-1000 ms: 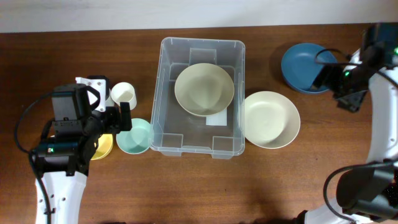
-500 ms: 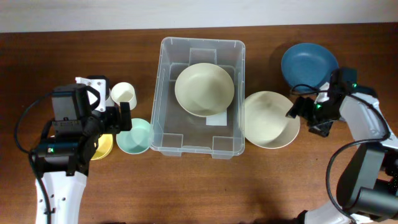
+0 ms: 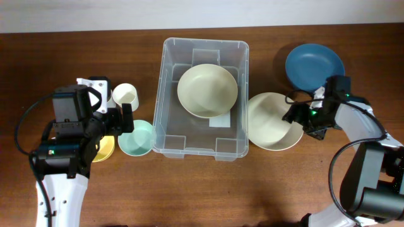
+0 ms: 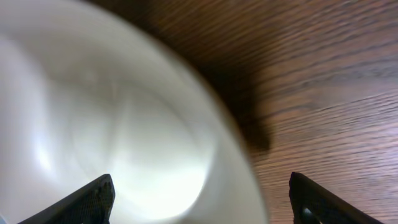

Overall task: Pack container
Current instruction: 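Move the right gripper to the other cream plate and grasp its rim, then carry the second cream plate and stack it on the first in the container, then move the right gripper to the dark blue bowl and grasp its rim, then lift the blue bowl and place it on the stacked plates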

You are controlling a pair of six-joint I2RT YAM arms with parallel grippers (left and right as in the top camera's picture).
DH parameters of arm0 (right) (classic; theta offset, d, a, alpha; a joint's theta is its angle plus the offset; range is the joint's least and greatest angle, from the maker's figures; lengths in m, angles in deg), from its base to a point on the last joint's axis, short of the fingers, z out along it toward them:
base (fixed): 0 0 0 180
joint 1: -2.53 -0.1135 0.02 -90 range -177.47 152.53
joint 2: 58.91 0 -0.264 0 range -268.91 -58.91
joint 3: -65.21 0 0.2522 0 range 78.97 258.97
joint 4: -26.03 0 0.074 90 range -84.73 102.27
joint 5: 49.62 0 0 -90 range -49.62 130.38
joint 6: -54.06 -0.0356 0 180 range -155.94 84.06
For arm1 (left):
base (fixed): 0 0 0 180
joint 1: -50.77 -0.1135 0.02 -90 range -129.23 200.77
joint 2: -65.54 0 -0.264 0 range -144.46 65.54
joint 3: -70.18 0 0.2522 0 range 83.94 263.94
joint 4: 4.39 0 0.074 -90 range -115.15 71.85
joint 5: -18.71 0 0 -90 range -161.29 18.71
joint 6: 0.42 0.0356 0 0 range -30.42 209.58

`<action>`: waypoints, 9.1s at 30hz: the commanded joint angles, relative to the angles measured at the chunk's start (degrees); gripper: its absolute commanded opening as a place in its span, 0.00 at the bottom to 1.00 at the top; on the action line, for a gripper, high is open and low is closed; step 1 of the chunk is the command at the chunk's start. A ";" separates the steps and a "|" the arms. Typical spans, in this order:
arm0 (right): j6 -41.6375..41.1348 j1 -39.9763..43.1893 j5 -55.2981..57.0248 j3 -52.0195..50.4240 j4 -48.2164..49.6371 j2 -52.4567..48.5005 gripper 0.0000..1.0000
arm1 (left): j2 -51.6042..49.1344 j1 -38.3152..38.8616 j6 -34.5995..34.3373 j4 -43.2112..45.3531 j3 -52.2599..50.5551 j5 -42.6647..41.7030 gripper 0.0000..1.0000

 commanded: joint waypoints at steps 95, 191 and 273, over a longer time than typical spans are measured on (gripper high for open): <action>4.83 -29.31 10.75 48.87 -13.88 -18.56 0.39 | -0.04 -0.28 -0.35 -0.28 1.05 -0.44 1.00; -15.15 9.27 1.70 60.63 -25.81 -16.79 0.95 | -0.04 -0.28 -0.35 -0.24 1.05 -0.42 1.00; -0.90 -26.64 5.97 54.97 -21.79 -9.84 0.04 | -0.04 -0.28 -0.35 -0.28 1.05 -0.44 1.00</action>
